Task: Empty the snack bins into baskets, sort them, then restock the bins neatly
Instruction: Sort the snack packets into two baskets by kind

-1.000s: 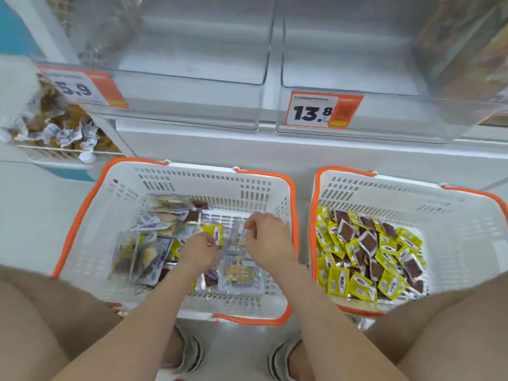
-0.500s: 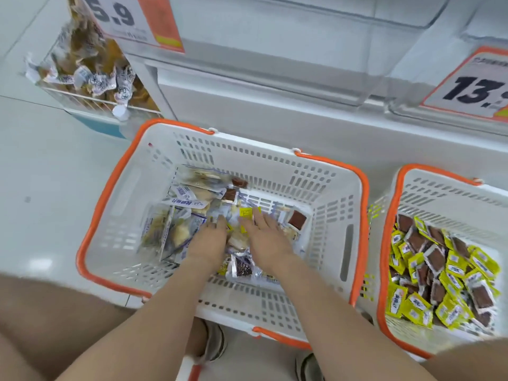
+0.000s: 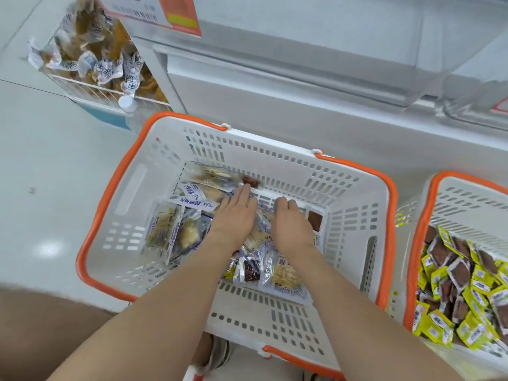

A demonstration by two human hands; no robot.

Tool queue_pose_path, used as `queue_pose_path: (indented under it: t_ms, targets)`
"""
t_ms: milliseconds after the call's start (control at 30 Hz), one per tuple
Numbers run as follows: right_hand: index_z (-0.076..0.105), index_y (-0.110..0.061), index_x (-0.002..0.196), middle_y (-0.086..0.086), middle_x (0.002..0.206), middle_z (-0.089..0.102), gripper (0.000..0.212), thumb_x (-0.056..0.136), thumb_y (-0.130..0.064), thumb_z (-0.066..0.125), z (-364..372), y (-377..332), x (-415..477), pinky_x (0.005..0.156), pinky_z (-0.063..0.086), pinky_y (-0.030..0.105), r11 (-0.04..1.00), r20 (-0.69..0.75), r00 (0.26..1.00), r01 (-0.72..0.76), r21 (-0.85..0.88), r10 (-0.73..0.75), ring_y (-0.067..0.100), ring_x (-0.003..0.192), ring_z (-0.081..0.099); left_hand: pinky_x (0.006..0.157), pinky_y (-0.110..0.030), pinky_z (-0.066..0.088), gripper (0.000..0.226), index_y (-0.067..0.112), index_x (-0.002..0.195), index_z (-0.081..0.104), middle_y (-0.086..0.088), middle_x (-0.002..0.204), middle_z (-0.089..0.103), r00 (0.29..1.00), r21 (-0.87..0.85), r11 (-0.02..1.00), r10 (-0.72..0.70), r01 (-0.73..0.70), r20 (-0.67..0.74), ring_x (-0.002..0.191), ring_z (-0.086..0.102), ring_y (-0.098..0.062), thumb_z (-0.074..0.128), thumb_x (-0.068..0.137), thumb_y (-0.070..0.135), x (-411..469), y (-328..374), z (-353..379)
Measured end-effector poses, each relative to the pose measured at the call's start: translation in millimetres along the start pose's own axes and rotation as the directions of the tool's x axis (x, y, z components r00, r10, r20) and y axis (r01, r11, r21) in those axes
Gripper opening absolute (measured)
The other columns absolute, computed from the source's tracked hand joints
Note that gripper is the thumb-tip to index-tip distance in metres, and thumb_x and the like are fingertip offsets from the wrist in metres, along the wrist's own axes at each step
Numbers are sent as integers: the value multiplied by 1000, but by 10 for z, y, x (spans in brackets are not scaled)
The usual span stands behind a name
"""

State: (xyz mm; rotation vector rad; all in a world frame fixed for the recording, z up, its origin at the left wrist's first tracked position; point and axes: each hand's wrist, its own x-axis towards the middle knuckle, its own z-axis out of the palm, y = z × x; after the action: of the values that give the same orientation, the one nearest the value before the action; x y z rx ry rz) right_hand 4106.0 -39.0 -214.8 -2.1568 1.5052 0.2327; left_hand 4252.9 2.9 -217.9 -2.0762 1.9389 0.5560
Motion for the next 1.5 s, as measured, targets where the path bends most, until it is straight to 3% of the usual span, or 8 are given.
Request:
queue_pose_path:
  t_ms: [133, 233, 367, 500, 733, 933, 1100, 1500]
  targets:
    - [58, -11, 126, 10, 121, 63, 40, 91, 7, 57, -136, 20, 107, 78, 55, 40, 999, -102, 993, 53, -2, -53, 33, 105, 64, 128, -53, 11, 63, 6, 158, 8, -18, 173, -6, 993, 28, 999, -36, 33, 114, 161, -2, -31, 37, 103, 9, 86, 3, 61]
    - [56, -10, 133, 11, 143, 51, 52, 86, 13, 60, -238, -98, 189, 85, 56, 45, 969, -109, 964, 235, -76, -242, 36, 120, 59, 123, -55, 17, 82, 4, 156, 16, -17, 169, 24, 996, 43, 999, -29, 26, 82, 159, 16, -29, 65, 90, 7, -68, 20, 158]
    - [56, -9, 127, 8, 169, 15, 49, 83, 12, 63, -231, -339, 330, 70, 55, 45, 902, 51, 920, 392, -179, -389, 37, 125, 56, 108, -40, 35, 50, 13, 132, 48, -7, 126, 66, 999, -20, 999, 33, -33, 14, 126, 53, -29, 64, 85, 6, -281, -32, 248]
    - [54, -10, 125, 10, 165, 19, 41, 88, 8, 62, -96, -415, 441, 67, 56, 45, 914, 112, 923, 381, -138, -368, 37, 87, 63, 100, -38, 40, 61, 15, 142, 48, -7, 149, 50, 1000, -61, 998, -11, 10, -10, 120, 62, -25, 67, 85, 6, -340, -92, 269]
    - [41, -15, 149, 15, 137, 41, 63, 91, -2, 60, 31, -302, 435, 106, 34, 46, 854, 9, 916, 378, -357, -401, 38, 128, 40, 108, -44, 34, 80, 16, 153, 31, -7, 146, 48, 993, 153, 982, -114, 108, 32, 132, 43, -31, 76, 88, 29, -380, -134, 220]
    - [48, -11, 143, 10, 126, 50, 68, 83, 17, 61, 38, -126, 377, 67, 45, 38, 910, 72, 925, 379, -170, -372, 32, 96, 63, 110, -46, 33, 58, 14, 140, 47, -11, 139, 37, 992, 230, 970, -96, 74, 84, 130, 36, -33, 73, 89, 20, -377, -188, 154]
    - [59, -12, 131, 7, 113, 63, 35, 98, -4, 53, 67, 10, 210, 64, 55, 41, 957, -120, 953, 286, 45, -279, 31, 82, 67, 110, -38, 38, 72, 11, 145, 46, -9, 147, 43, 988, 180, 984, -27, -1, 152, 136, 38, -28, 78, 81, 3, -376, -117, 133]
    - [31, -17, 154, 9, 97, 63, 61, 99, -3, 53, -6, 101, -203, 54, 49, 36, 936, -68, 998, 22, 350, 2, 19, 69, 59, 106, -38, 43, 38, 18, 124, 67, -7, 127, 61, 1000, 225, 974, 3, -4, 5, 124, 50, -28, 69, 89, 3, -490, -217, -45]
